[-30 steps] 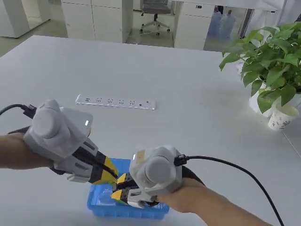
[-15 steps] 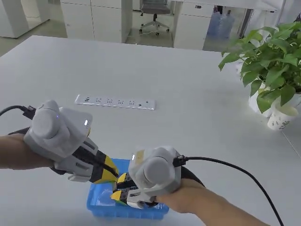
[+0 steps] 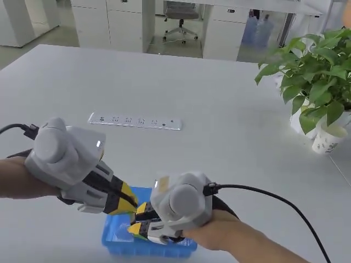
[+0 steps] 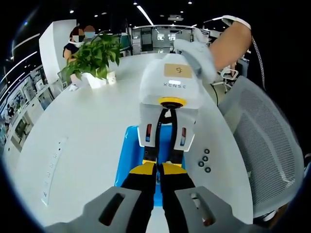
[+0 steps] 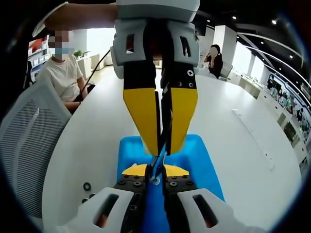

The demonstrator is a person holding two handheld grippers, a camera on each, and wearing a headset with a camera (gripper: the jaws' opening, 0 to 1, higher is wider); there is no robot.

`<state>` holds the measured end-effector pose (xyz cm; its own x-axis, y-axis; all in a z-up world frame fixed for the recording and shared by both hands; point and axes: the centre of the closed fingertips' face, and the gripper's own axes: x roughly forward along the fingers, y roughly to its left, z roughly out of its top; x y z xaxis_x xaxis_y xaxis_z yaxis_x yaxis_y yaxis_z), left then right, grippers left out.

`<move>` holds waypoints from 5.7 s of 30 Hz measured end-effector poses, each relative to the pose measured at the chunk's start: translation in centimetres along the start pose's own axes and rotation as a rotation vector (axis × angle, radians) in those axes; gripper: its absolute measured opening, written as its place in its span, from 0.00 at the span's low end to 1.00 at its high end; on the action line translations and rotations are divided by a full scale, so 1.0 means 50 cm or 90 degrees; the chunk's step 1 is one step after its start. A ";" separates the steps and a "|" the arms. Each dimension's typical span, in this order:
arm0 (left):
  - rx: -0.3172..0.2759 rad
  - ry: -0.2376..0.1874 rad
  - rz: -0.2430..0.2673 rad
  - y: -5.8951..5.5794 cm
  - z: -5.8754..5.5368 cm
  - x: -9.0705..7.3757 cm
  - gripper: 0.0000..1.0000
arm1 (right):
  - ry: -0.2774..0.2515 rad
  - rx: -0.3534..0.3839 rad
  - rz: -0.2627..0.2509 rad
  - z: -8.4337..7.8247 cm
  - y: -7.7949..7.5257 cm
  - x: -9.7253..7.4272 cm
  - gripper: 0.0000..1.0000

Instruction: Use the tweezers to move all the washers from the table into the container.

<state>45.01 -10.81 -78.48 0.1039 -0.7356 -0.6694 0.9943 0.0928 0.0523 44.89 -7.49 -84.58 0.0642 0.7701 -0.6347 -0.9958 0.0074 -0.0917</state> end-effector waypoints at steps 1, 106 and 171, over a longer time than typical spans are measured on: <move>-0.001 -0.004 0.003 0.001 0.004 -0.003 0.06 | -0.003 0.000 0.000 0.004 -0.002 -0.003 0.12; 0.036 -0.010 -0.043 -0.233 0.037 0.013 0.05 | -0.036 -0.009 0.015 -0.014 0.229 -0.061 0.11; 0.030 -0.013 -0.057 -0.225 0.012 0.036 0.05 | -0.020 0.011 0.021 -0.046 0.225 -0.037 0.12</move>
<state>34.05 -13.59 -79.81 0.0145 -0.7527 -0.6582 0.9996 -0.0054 0.0282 33.73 -10.32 -86.20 0.0291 0.7900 -0.6124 -0.9983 -0.0075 -0.0571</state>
